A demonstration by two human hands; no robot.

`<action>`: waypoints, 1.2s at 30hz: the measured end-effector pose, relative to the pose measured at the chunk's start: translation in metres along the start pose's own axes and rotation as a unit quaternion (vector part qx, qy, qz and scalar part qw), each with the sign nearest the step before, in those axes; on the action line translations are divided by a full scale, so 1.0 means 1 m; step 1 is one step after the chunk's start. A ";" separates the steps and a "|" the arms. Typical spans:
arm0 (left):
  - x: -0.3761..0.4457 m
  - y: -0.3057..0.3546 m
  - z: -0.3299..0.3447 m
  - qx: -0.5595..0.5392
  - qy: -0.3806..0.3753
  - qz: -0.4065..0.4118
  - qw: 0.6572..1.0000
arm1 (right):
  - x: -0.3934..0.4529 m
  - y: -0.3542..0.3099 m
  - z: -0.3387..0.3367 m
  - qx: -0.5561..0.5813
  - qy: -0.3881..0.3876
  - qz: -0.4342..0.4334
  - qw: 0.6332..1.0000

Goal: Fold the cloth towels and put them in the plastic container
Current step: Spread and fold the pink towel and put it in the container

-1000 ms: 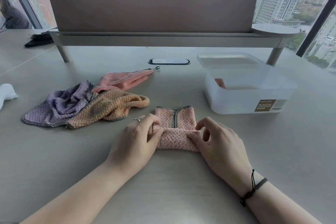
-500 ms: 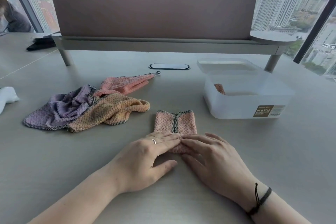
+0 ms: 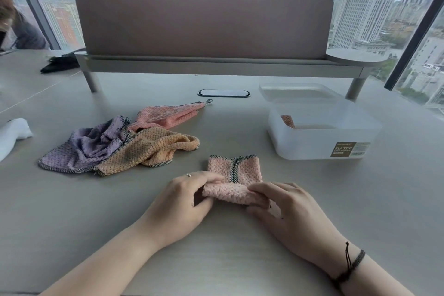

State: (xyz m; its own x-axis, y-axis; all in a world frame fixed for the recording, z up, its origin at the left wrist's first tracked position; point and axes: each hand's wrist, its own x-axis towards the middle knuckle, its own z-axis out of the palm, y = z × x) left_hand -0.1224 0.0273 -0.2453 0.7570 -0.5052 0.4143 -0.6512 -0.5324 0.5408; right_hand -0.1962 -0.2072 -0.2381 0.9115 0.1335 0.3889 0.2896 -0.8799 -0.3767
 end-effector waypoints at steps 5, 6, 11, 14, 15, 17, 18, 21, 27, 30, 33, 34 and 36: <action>0.002 -0.003 0.000 -0.021 0.044 -0.057 0.997 | 0.000 0.003 -0.004 0.072 0.026 0.070 0.995; 0.004 -0.004 0.000 -0.034 0.048 -0.070 0.996 | 0.004 0.002 -0.005 0.100 0.032 0.099 0.990; 0.021 -0.011 0.004 -0.087 0.072 -0.138 0.984 | 0.033 0.004 -0.002 0.212 0.036 0.211 0.954; 0.029 -0.010 0.007 -0.091 0.074 -0.157 0.981 | 0.041 0.007 0.003 0.191 0.022 0.231 0.954; 0.030 -0.009 0.008 -0.085 0.073 -0.161 0.981 | 0.041 0.007 0.004 0.174 0.022 0.226 0.958; 0.032 -0.008 0.007 -0.073 0.071 -0.164 0.981 | 0.039 0.006 0.006 0.146 0.031 0.210 0.966; 0.032 -0.008 0.007 -0.070 0.069 -0.163 0.982 | 0.038 0.005 0.006 0.135 0.036 0.203 0.969; 0.031 -0.007 0.006 -0.054 0.064 -0.159 0.984 | 0.033 0.006 0.006 0.118 0.051 0.194 0.972; 0.029 -0.004 0.007 -0.023 0.071 -0.153 0.985 | 0.032 0.009 0.009 0.108 0.059 0.184 0.975; 0.029 -0.003 0.008 0.011 0.079 -0.139 0.987 | 0.036 0.012 0.013 0.077 0.061 0.181 0.979; 0.027 -0.004 0.009 0.059 0.096 -0.092 0.989 | 0.039 0.011 0.018 0.022 0.048 0.178 0.983; 0.026 -0.003 0.010 0.093 0.110 -0.059 0.988 | 0.040 0.010 0.018 0.002 0.039 0.184 0.982; 0.024 0.002 0.012 0.158 0.135 0.017 0.978 | 0.042 0.009 0.018 -0.030 0.026 0.204 0.978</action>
State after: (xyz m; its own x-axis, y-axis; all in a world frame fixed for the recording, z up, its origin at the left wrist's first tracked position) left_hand -0.1056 0.0062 -0.2430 0.6932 -0.3519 0.6290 -0.6281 -0.7230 0.2877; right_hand -0.1500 -0.2011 -0.2400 0.9313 -0.2564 0.2587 -0.1145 -0.8804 -0.4603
